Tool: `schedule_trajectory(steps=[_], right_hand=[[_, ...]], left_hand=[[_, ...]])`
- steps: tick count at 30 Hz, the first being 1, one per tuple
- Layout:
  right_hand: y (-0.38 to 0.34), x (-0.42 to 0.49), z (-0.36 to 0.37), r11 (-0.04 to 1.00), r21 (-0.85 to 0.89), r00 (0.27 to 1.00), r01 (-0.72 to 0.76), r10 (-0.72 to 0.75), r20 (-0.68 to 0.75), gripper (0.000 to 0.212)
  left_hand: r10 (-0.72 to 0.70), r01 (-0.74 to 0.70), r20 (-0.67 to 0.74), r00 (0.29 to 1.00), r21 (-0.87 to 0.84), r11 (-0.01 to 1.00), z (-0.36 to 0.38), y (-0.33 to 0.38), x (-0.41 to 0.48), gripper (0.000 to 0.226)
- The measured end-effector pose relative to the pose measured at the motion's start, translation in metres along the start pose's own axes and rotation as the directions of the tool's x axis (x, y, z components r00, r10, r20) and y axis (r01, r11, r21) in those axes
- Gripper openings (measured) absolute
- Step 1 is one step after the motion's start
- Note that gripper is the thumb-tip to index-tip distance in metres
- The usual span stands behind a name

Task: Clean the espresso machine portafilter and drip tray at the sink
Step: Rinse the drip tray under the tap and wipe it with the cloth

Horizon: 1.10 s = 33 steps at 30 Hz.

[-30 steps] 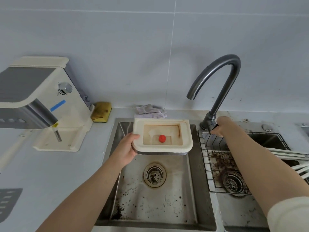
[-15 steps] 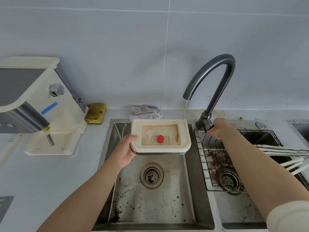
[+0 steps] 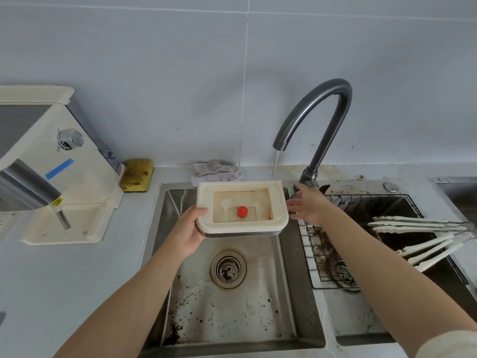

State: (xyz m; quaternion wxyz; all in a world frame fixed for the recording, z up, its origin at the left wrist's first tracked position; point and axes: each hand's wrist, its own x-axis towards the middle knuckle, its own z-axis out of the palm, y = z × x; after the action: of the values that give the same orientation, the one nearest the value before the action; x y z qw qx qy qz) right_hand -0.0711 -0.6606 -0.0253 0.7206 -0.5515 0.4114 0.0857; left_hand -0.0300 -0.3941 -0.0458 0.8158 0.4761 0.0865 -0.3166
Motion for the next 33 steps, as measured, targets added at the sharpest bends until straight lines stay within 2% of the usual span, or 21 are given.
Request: schedule_trajectory(steps=[2, 4, 9, 13, 18, 33], right_hand=[[0.007, -0.005, 0.008, 0.998, -0.064, 0.991, 0.003, 0.005, 0.133, 0.038], [0.011, -0.007, 0.015, 0.997, -0.057, 0.982, 0.042, -0.031, 0.184, 0.031], [0.007, -0.008, 0.017, 0.981, -0.139, 0.983, 0.139, -0.12, 0.137, 0.028], [0.005, -0.009, 0.013, 0.967, -0.175, 0.982, 0.186, -0.18, 0.053, 0.025], [0.007, -0.008, 0.0, 0.972, -0.169, 0.986, 0.164, -0.168, -0.009, 0.023], [0.03, -0.015, -0.031, 0.954, -0.243, 0.972, 0.174, -0.206, -0.111, 0.035]], left_hand=[[-0.002, 0.002, 0.002, 1.0, -0.012, 1.0, 0.0, -0.001, 0.001, 0.031], [-0.007, 0.007, 0.0, 1.0, -0.029, 1.0, -0.002, -0.002, 0.002, 0.03], [-0.058, 0.058, 0.044, 0.997, 0.014, 0.998, -0.006, -0.001, 0.002, 0.025], [-0.098, 0.098, -0.003, 0.995, 0.117, 0.988, -0.005, -0.006, 0.005, 0.03], [-0.127, 0.135, -0.05, 0.991, 0.227, 0.964, -0.001, -0.012, 0.014, 0.021], [-0.23, 0.202, 0.0, 0.973, 0.48, 0.854, 0.007, -0.03, 0.027, 0.015]])
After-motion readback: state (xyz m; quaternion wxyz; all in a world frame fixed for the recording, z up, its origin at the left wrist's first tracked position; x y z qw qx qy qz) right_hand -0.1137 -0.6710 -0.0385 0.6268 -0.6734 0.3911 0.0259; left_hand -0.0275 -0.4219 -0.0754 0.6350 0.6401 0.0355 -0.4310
